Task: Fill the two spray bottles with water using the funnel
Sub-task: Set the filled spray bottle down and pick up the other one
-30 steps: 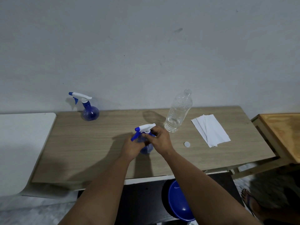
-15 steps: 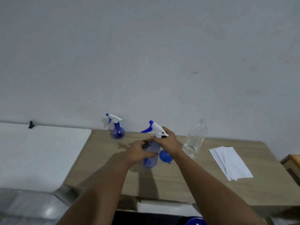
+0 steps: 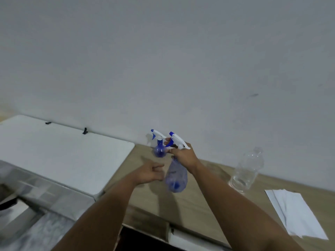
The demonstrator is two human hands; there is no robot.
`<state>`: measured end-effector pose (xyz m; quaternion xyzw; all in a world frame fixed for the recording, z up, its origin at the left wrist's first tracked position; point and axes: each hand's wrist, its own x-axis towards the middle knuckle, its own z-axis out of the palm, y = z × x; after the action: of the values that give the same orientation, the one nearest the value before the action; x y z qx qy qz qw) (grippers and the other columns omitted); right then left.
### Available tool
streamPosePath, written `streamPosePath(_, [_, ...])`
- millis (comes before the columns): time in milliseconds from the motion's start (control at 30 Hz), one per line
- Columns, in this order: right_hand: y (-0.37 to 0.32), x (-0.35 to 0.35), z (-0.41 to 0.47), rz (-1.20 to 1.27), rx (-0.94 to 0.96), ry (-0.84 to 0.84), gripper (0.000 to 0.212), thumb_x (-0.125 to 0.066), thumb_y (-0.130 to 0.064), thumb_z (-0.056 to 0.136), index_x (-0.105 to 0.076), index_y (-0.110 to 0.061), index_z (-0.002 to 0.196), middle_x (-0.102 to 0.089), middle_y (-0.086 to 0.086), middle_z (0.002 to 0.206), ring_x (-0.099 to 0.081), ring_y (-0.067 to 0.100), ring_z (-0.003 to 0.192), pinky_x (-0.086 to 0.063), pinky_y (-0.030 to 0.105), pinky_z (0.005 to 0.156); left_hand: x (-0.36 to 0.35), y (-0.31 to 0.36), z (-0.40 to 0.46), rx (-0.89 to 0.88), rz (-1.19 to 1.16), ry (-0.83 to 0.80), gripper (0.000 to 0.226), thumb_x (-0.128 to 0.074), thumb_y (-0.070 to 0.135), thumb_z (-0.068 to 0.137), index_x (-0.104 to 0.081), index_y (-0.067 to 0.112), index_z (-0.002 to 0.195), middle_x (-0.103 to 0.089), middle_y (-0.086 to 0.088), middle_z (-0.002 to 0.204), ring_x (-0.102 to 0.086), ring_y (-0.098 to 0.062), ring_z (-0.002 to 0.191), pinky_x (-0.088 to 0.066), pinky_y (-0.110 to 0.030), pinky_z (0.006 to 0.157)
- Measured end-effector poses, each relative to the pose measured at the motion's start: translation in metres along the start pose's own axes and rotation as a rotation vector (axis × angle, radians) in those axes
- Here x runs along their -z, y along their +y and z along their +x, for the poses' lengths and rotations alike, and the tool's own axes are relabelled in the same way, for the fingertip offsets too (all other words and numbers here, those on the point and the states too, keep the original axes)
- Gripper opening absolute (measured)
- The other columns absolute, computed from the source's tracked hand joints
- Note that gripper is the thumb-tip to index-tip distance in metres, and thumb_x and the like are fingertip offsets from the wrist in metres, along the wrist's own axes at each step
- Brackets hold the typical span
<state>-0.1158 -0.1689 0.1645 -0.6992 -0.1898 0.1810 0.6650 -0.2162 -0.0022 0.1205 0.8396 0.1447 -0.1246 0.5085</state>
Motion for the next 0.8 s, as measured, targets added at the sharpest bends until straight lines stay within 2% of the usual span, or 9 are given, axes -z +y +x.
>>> streamPosePath(100, [0.033,-0.008,-0.011,-0.079,-0.097,-0.031,0.024,-0.068,0.005,0.079,-0.075,-0.01,0.096,-0.075,0.011,0.092,-0.069,0.017,0.077,-0.047,0.023,0.059,0.002,-0.042,-0.011,0.133,0.155,0.154,0.065,-0.075,0.017,0.08,-0.053,0.018,0.142,-0.06,-0.008,0.137,-0.062,-0.012,0.102,-0.051,-0.019,0.081])
streamPosePath(200, [0.07,-0.016,-0.022,-0.254,-0.187,-0.117,0.015,-0.067,0.0,0.079,-0.071,-0.009,0.091,-0.07,0.004,0.087,-0.065,0.018,0.08,-0.046,0.026,0.064,0.0,-0.078,-0.021,0.199,0.349,0.322,0.068,-0.069,0.041,0.084,-0.047,0.026,0.147,-0.055,-0.003,0.143,-0.056,-0.021,0.126,-0.046,-0.032,0.103])
streamPosePath(267, [0.095,-0.023,-0.029,-0.4,-0.207,-0.176,0.022,-0.062,0.0,0.083,-0.071,-0.006,0.102,-0.071,0.007,0.094,-0.064,0.022,0.088,-0.045,0.026,0.073,-0.005,-0.094,-0.023,0.209,0.412,0.36,0.07,-0.064,0.053,0.081,-0.047,0.029,0.145,-0.057,-0.002,0.14,-0.057,-0.022,0.125,-0.046,-0.038,0.105])
streamPosePath(367, [0.127,-0.034,-0.043,-0.555,-0.253,-0.227,0.037,-0.058,-0.004,0.089,-0.068,-0.008,0.125,-0.072,0.012,0.11,-0.067,0.029,0.103,-0.041,0.024,0.08,-0.014,-0.102,-0.026,0.174,0.447,0.423,0.069,-0.059,0.057,0.076,-0.054,0.027,0.138,-0.062,-0.002,0.13,-0.061,-0.024,0.118,-0.049,-0.038,0.1])
streamPosePath(533, [0.149,-0.035,-0.058,-0.58,-0.389,-0.136,0.009,-0.058,-0.023,0.083,-0.063,-0.028,0.089,-0.062,-0.003,0.086,-0.059,0.023,0.083,-0.046,0.034,0.077,-0.024,-0.103,-0.025,0.125,0.494,0.449,0.064,-0.062,0.052,0.082,-0.053,0.026,0.14,-0.061,-0.003,0.13,-0.06,-0.025,0.119,-0.05,-0.039,0.098])
streamPosePath(600, [0.151,-0.034,-0.061,-0.584,-0.395,-0.084,0.021,-0.053,-0.033,0.077,-0.065,-0.025,0.092,-0.058,-0.005,0.079,-0.058,0.024,0.079,-0.046,0.035,0.074,-0.026,-0.102,-0.023,0.117,0.504,0.458,0.063,-0.063,0.051,0.084,-0.052,0.026,0.141,-0.061,-0.002,0.131,-0.059,-0.025,0.119,-0.05,-0.039,0.098])
streamPosePath(633, [0.15,-0.034,-0.063,-0.579,-0.398,-0.074,0.024,-0.053,-0.033,0.077,-0.067,-0.024,0.094,-0.059,-0.005,0.078,-0.06,0.025,0.079,-0.047,0.035,0.072,-0.027,-0.102,-0.022,0.116,0.511,0.46,0.062,-0.062,0.051,0.084,-0.052,0.027,0.141,-0.061,-0.002,0.131,-0.059,-0.024,0.12,-0.05,-0.039,0.098])
streamPosePath(733, [0.144,-0.032,-0.065,-0.562,-0.41,-0.053,0.006,-0.061,-0.018,0.083,-0.062,-0.023,0.086,-0.063,-0.001,0.083,-0.061,0.025,0.081,-0.045,0.032,0.069,-0.028,-0.101,-0.021,0.125,0.523,0.46,0.062,-0.061,0.051,0.085,-0.051,0.027,0.142,-0.06,-0.001,0.132,-0.058,-0.024,0.12,-0.05,-0.039,0.098])
streamPosePath(800, [0.143,-0.029,-0.066,-0.553,-0.404,-0.04,0.01,-0.063,-0.012,0.083,-0.062,-0.022,0.087,-0.065,0.0,0.087,-0.062,0.024,0.082,-0.045,0.031,0.07,-0.027,-0.099,-0.021,0.131,0.518,0.461,0.062,-0.061,0.05,0.085,-0.051,0.027,0.142,-0.059,-0.002,0.133,-0.058,-0.025,0.12,-0.05,-0.04,0.098])
